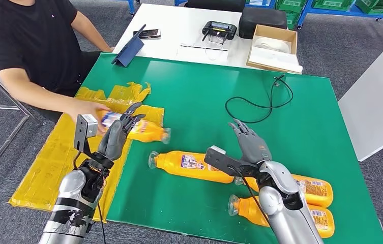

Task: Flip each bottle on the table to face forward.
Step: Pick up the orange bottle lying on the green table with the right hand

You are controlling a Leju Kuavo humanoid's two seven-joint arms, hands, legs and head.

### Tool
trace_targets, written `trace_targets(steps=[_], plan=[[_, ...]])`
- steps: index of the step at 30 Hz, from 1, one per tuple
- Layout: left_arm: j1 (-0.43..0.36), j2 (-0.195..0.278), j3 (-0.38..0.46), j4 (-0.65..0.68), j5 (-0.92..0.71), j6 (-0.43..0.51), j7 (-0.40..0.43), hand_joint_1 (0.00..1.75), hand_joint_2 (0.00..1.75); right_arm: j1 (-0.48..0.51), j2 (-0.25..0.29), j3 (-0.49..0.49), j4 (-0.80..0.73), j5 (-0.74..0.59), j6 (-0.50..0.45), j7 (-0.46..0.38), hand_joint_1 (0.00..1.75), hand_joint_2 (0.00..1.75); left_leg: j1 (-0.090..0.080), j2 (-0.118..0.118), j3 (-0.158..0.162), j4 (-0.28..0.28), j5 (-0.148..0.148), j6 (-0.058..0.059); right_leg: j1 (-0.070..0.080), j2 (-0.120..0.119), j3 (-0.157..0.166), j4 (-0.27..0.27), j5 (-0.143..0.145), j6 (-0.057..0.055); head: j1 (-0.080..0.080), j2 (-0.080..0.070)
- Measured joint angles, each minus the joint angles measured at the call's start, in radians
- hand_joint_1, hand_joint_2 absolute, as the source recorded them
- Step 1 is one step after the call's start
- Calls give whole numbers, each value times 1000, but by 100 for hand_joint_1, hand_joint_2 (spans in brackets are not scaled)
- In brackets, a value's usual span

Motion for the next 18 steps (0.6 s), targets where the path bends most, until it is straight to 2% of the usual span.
trace_targets(steps=[9, 18], plan=[[13, 0, -20, -21, 10, 12, 1, 0, 0, -12, 27, 8, 56, -25, 24, -10, 0, 175, 0, -1, -1, 0, 0, 0, 0, 0, -1, 0, 0, 0, 0, 0], [23, 2, -44, -32, 45, 36, 19, 0, 0, -21, 28, 118, 95, -153, 70, -13, 0, 175, 0, -1, -1, 0, 0, 0, 0, 0, -1, 0, 0, 0, 0, 0]])
